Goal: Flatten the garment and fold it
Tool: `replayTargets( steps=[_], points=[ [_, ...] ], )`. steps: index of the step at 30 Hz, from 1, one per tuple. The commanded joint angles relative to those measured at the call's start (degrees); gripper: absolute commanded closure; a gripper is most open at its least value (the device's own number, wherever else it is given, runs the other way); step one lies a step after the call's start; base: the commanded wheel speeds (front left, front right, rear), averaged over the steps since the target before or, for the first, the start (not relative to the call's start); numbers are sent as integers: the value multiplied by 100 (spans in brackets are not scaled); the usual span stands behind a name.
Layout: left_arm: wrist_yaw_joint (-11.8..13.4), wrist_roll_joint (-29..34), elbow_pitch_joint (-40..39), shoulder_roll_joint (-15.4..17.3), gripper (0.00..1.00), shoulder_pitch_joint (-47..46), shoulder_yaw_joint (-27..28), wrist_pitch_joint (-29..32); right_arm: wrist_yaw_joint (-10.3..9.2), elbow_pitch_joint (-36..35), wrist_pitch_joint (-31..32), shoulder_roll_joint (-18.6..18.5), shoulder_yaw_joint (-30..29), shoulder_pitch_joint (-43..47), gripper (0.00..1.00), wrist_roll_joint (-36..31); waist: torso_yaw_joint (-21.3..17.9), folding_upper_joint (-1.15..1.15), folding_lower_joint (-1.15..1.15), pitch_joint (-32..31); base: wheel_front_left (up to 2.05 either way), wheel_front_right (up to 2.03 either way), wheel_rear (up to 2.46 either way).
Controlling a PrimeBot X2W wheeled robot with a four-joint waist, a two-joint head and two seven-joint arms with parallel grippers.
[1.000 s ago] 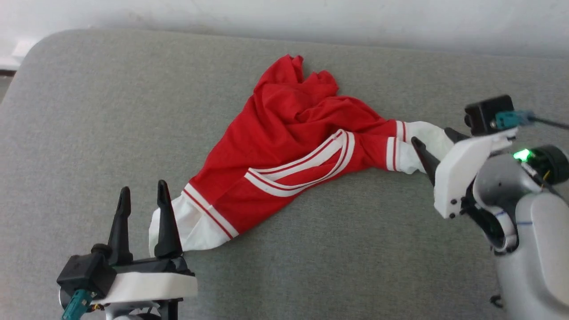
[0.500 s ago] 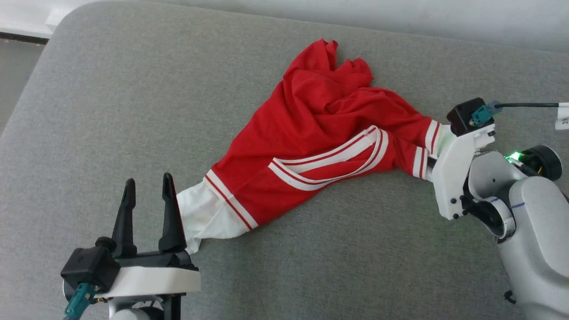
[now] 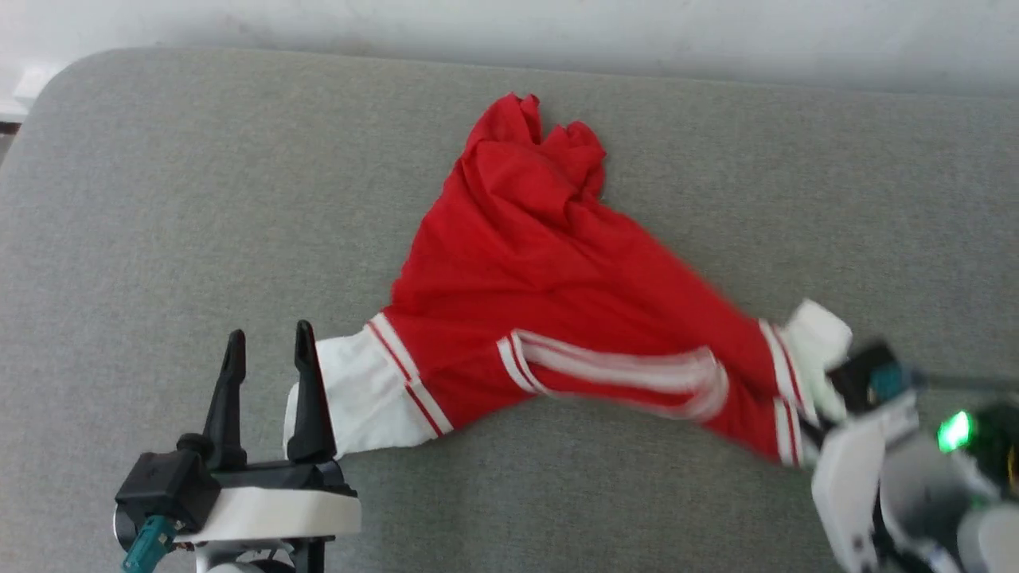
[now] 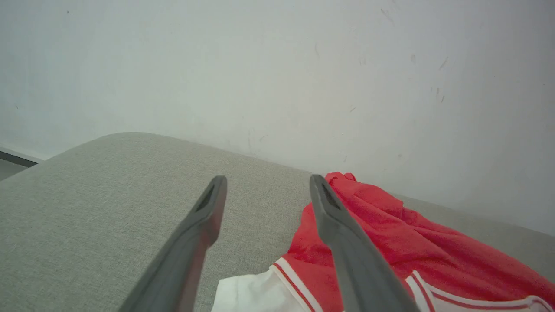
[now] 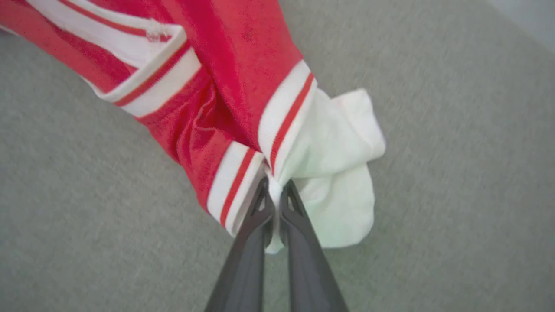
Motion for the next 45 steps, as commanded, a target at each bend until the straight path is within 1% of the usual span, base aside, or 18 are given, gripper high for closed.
replayTargets(
  steps=[1, 5, 9, 10, 11, 12, 14, 17, 21, 23, 24, 25, 28, 32, 35, 39, 43, 45],
  points=[
    [-70, 58, 19, -20, 0, 43, -5, -27, -4, -68, 18, 11, -83, 358, 100, -78, -88, 0, 1, -30, 0, 0, 0],
    [-102, 82, 51, -10, 0, 41, -26, -27, -4, -130, -93, 169, -494, 1533, 100, -413, -147, 0, 1, -34, 0, 0, 0],
    [-116, 103, 80, 37, 0, 69, -19, -27, -4, -58, -506, 624, -892, 1952, 100, -699, -236, 0, 1, -77, 0, 0, 0],
    [-113, 102, 84, 46, 0, 80, -13, -27, -4, -60, -632, 765, -979, 1958, 73, -762, -257, 0, 1, -99, 0, 0, 0],
    [-120, 103, 88, 67, 0, 96, -10, -26, -4, -75, -756, 896, -1046, 1939, 6, -811, -280, 0, 1, -124, 0, 0, 0],
    [-123, 100, 90, 86, 0, 115, -3, -23, -4, -101, -880, 1053, -1148, 1901, 0, -825, -302, 0, 1, -148, 0, 0, 0],
    [-126, 91, 91, 109, 0, 144, 1, -19, -4, -187, -1125, 1301, -1324, 1787, 0, -814, -347, 0, 1, -209, 0, 0, 0],
    [-123, 91, 82, 127, 0, 183, -12, -11, -4, -547, -1624, 1673, -1762, 1560, 0, -729, -413, 0, 1, -293, 0, 0, 0],
    [-126, 81, 51, 142, 0, 213, -31, -11, -4, -1075, -2422, 1935, -2355, 1352, 0, -721, -491, 0, 1, -382, 0, 0, 0],
    [-132, 69, 9, 143, 0, 214, -21, -14, -4, -1278, -2910, 1987, -2569, 1325, 0, -735, -523, 0, 1, -415, 0, 0, 0],
    [-133, 61, -22, 137, 0, 212, -14, -17, -4, -1303, -3188, 1995, -2707, 1320, 0, -602, -537, 0, 1, -425, 0, 0, 0],
    [-142, 68, -57, 133, 0, 213, -12, -19, -4, -1269, -3490, 1998, -2848, 1328, 0, -438, -549, 0, 1, -435, 0, 0, 0],
    [-156, 139, -205, 119, 0, 239, 44, -24, -4, -1032, -4258, 2001, -2992, 1472, 0, -197, -581, 0, 1, -452, 0, 0, 0],
    [-207, 420, -254, 149, 0, 411, 130, -25, -4, -582, -5084, 2002, -2998, 1666, 0, 116, -634, 0, 1, -457, 0, 0, 0],
    [-238, 609, -142, 164, 0, 517, 129, -26, -4, -266, -5345, 2002, -2942, 1720, 0, 292, -668, 0, 1, -452, 0, 0, 0],
    [-285, 760, 114, 258, 0, 528, 65, 73, -4, -56, -5466, 2003, -2839, 1650, 0, 288, -702, 0, 1, -433, 0, 0, 0],
    [-461, 913, 337, 614, 0, 308, -69, 899, -4, -12, -5498, 2003, -2823, 1538, 0, 227, -705, 0, 1, -345, 0, 0, 0],
    [-622, 955, 424, 869, 0, 165, -138, 1464, -4, -2, -5504, 2003, -2806, 1490, 0, 202, -702, 0, 1, -278, 0, 0, 0]
  ],
)
